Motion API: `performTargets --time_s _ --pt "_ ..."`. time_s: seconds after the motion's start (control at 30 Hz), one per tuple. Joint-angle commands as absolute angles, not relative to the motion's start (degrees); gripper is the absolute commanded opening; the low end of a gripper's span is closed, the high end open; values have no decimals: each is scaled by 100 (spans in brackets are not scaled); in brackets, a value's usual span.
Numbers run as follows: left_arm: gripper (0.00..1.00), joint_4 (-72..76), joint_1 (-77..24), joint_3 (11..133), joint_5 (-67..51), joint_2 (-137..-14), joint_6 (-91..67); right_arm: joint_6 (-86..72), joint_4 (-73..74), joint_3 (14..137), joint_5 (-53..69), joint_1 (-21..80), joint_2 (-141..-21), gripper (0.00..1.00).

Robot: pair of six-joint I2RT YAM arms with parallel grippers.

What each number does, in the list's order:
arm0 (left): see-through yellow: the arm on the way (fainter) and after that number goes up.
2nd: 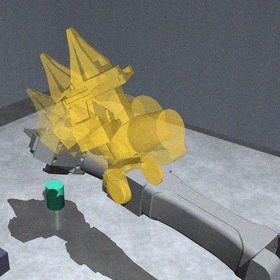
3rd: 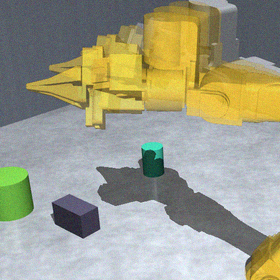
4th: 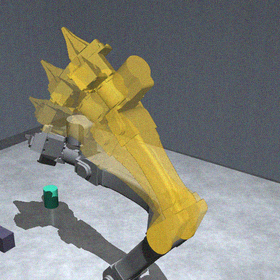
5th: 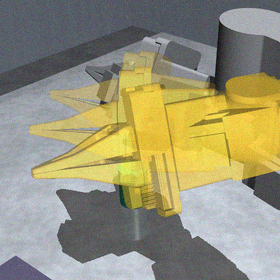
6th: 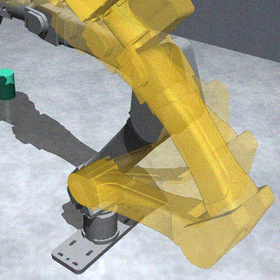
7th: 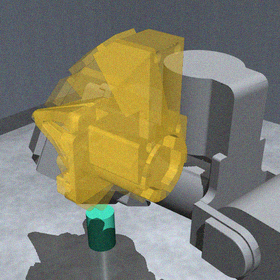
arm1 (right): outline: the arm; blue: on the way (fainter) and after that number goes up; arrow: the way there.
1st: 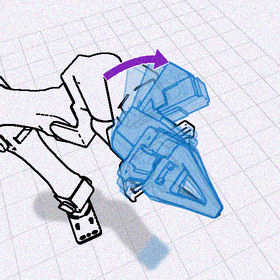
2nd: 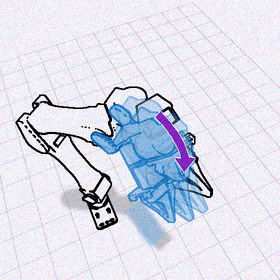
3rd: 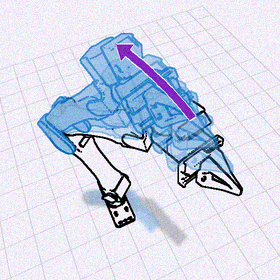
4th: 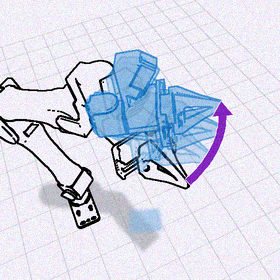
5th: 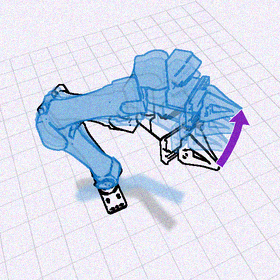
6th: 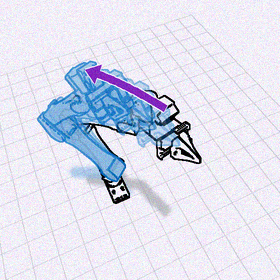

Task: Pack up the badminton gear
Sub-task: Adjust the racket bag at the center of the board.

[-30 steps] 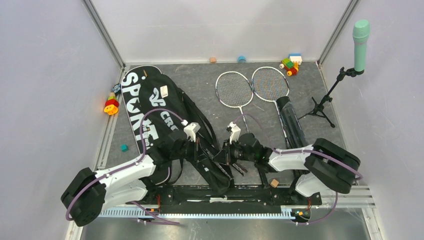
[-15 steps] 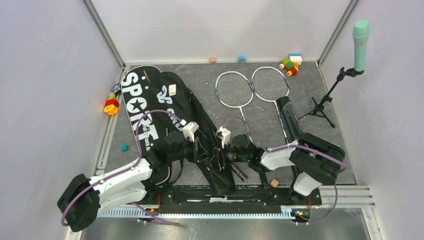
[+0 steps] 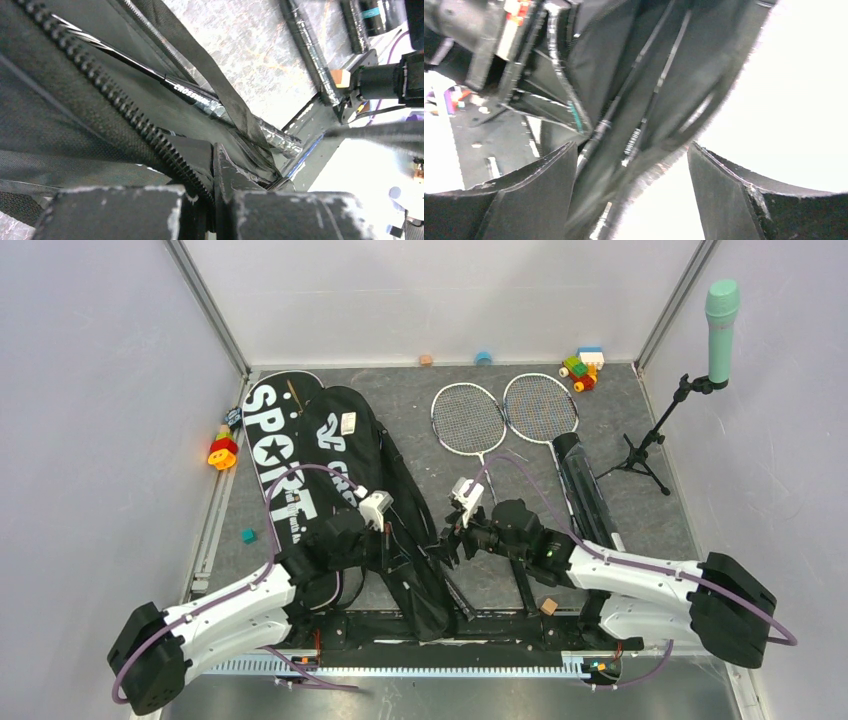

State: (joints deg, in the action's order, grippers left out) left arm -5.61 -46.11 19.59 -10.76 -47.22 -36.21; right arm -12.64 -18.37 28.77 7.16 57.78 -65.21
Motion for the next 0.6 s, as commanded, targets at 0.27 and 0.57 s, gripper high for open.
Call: performTargets --time_s 0.27,0.57 --pt "2 -327 -4623 1856 -884 -4842 -3357 -487 -1685 3592 2047 5757 -7664 62" --pt "2 -325 -4624 1880 -975 -4682 -3405 -330 -1138 4710 1526 5774 -9302 61"
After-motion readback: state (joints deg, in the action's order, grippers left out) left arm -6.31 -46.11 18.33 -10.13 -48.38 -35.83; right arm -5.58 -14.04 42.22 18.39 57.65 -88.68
